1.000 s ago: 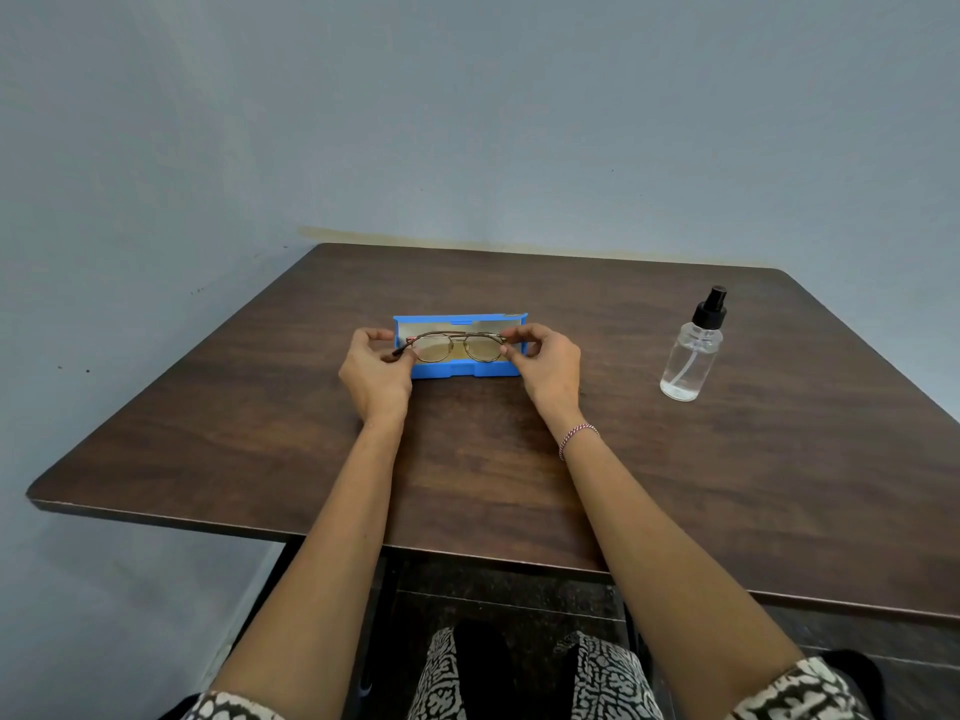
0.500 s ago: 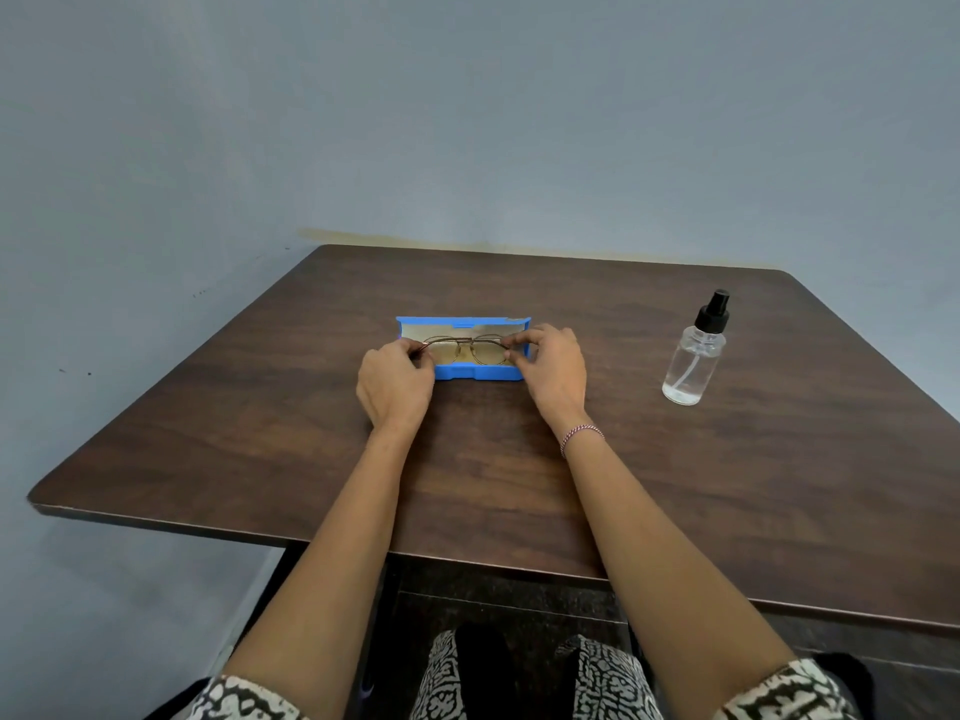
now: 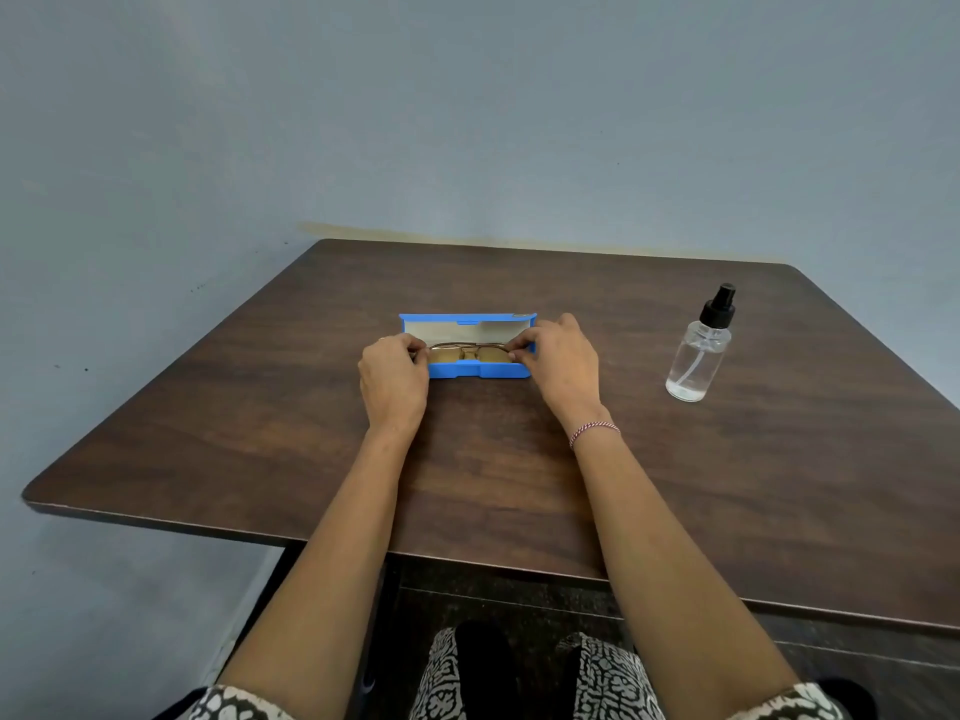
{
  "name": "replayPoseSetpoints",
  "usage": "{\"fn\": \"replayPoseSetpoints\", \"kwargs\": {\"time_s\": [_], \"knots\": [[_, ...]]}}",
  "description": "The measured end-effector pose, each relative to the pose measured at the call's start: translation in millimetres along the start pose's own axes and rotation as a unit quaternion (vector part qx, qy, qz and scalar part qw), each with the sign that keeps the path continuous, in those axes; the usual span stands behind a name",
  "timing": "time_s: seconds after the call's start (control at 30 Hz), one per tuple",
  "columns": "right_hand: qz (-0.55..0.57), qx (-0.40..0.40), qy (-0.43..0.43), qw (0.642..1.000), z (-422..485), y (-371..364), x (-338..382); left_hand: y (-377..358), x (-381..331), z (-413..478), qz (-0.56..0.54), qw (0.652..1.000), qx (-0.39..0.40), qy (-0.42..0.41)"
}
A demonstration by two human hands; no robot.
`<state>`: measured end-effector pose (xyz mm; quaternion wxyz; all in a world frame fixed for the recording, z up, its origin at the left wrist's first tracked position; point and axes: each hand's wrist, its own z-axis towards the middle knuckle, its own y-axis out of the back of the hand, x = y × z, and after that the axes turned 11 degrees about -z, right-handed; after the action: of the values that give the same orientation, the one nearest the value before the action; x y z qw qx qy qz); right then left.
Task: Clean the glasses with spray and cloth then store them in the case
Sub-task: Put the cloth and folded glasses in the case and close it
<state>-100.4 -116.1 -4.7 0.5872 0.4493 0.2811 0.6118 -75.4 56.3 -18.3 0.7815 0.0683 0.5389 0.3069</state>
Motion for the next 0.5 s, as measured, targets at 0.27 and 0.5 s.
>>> {"fn": "replayPoseSetpoints", "kwargs": {"time_s": [0.27,0.5], "knots": [[-0.047,0.006,0.028,0.998,0,1,2,1,-2,-1,0.058,0.998,0.007,-0.020],[0.143,-0.002,-0.027,0.989,5,-4,-12,8,3,1,0.053,0.995,-0.038,-0.073]]}}
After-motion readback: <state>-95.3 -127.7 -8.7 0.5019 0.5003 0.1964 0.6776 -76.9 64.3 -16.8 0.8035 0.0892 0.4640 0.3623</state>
